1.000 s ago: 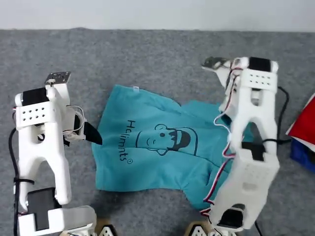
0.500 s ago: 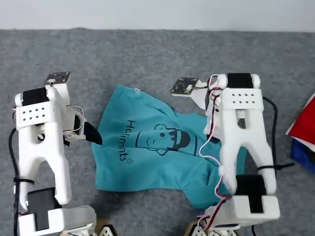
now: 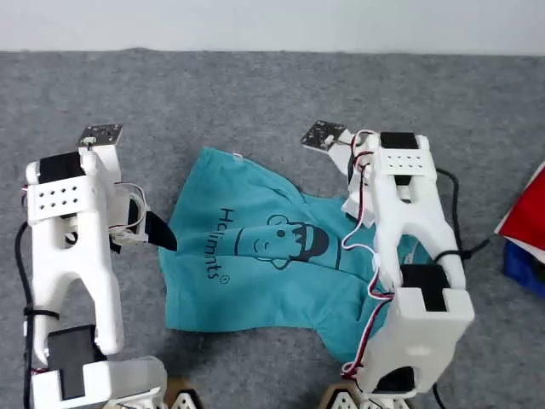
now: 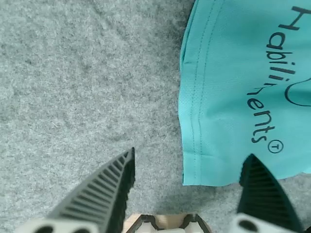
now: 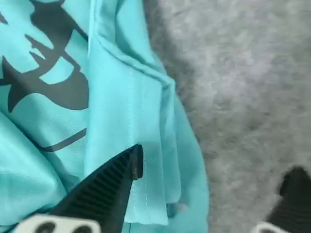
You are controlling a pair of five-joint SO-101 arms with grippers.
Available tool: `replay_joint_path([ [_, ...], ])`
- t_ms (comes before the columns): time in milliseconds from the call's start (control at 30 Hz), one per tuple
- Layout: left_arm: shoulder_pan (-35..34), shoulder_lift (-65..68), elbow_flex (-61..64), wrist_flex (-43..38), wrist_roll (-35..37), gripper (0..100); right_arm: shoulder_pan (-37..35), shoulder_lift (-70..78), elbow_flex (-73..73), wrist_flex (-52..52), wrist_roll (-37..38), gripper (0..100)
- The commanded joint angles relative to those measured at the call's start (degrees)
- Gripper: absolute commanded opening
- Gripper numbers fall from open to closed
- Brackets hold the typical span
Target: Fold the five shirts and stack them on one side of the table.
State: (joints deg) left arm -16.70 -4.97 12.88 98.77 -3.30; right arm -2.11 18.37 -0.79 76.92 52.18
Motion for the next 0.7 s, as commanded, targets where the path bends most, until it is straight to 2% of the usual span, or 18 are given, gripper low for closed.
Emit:
replay_joint_path([
  [0, 0.09, -2.81, -0.13, 1.76, 0.7, 33, 0.84, 0.04, -1.67, -1.27, -0.53, 26.9],
  [233, -0.09, -2.81, -0.13, 1.76, 0.7, 33, 0.84, 0.31, -1.67, -2.68, -0.44, 0.8],
  [667, 0.09, -2.81, -0.13, 1.76, 0.7, 33, 3.91, 0.22, -1.67, -6.64, -0.26, 0.8],
])
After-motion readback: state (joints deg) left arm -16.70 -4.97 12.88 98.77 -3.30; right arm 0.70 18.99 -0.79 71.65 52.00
